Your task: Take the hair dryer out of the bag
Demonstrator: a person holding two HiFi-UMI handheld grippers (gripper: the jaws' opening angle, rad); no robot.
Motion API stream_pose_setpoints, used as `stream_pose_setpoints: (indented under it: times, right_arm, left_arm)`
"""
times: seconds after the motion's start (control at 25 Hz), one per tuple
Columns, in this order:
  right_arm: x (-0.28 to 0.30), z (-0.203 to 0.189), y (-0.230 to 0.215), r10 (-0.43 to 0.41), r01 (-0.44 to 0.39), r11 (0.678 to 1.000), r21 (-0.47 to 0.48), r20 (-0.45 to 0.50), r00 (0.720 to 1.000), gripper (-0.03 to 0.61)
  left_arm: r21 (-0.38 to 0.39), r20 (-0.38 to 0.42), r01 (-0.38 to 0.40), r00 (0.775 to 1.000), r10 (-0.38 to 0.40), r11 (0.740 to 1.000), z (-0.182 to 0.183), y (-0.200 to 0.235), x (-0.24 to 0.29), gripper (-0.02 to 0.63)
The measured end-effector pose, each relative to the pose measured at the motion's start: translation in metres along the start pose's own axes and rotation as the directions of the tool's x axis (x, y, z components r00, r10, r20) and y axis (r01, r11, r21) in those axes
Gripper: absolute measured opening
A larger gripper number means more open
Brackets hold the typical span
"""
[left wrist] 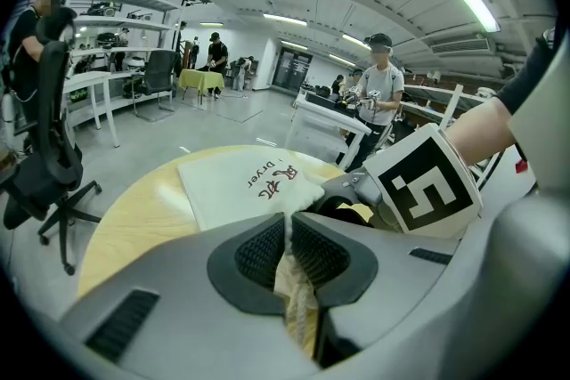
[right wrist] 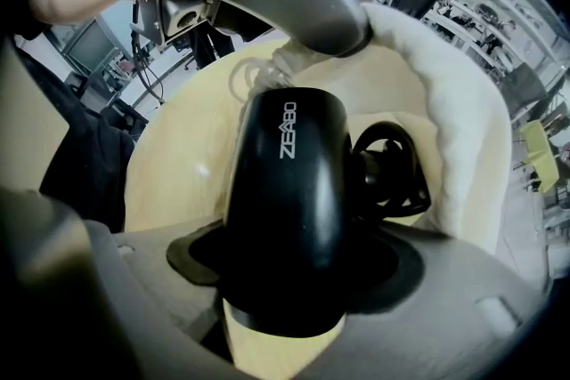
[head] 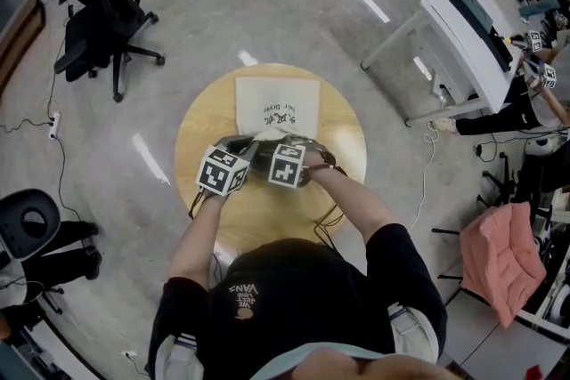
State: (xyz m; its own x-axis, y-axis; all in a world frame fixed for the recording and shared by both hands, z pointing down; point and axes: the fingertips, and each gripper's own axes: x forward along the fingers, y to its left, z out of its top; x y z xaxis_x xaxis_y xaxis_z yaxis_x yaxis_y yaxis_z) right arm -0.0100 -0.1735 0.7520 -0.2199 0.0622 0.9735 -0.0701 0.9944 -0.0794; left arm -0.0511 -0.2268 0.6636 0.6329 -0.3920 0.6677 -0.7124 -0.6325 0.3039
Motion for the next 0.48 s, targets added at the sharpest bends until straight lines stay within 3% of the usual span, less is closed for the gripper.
stream_pose_setpoints:
  times: [0.48]
  right_arm:
    - [-0.007, 0.004, 0.013, 0.031, -0.03, 1.0, -0.006, 0.082, 0.996, 0.356]
  left_arm:
    - [0.016, -0.025, -0.004, 1.0, 0.005, 1.0, -0.005, 0.004, -0.002, 0.038]
